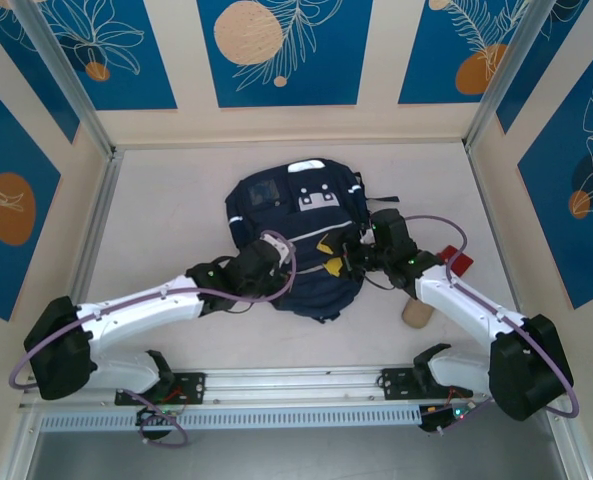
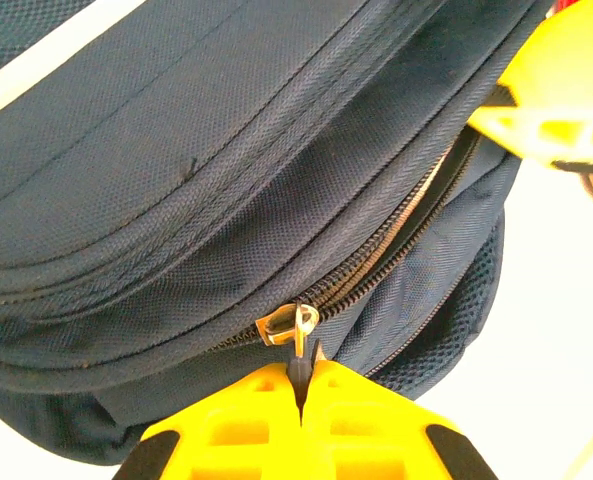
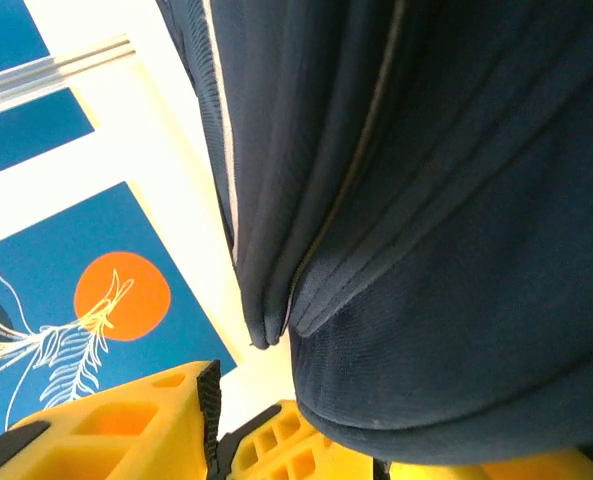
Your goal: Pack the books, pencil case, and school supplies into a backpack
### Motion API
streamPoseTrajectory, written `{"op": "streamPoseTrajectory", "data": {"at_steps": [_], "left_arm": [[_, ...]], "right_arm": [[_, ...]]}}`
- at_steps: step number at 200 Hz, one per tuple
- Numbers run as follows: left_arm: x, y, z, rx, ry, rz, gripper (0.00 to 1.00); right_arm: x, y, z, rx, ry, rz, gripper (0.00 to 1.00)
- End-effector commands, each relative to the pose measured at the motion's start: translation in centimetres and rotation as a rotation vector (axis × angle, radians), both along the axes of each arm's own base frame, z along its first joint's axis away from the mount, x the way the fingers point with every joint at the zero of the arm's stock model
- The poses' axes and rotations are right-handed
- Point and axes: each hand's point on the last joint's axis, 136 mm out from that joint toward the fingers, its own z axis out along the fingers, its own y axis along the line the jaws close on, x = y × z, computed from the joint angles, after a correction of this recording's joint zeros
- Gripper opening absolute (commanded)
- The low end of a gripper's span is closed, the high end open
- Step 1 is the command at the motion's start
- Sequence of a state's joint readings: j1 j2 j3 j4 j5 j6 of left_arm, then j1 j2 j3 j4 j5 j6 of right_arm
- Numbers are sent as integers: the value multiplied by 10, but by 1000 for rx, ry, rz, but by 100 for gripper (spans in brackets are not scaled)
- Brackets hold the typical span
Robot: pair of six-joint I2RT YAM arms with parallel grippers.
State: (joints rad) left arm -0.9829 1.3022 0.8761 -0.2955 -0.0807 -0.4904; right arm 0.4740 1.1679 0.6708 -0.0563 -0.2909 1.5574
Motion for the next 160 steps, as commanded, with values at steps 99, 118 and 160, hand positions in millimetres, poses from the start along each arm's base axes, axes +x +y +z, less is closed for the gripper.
{"op": "streamPoseTrajectory", "data": {"at_steps": [99, 118, 160], "left_arm": [[10, 10, 16, 95, -59, 16, 0], [11, 34, 4, 149, -32, 54, 0], [19, 80, -7, 184, -3, 139, 0]], "right_arm": [[1, -10, -6, -221, -42, 11, 8], [0, -20, 1, -287, -64, 4, 7], [0, -25, 4, -321, -80, 8, 6]]}}
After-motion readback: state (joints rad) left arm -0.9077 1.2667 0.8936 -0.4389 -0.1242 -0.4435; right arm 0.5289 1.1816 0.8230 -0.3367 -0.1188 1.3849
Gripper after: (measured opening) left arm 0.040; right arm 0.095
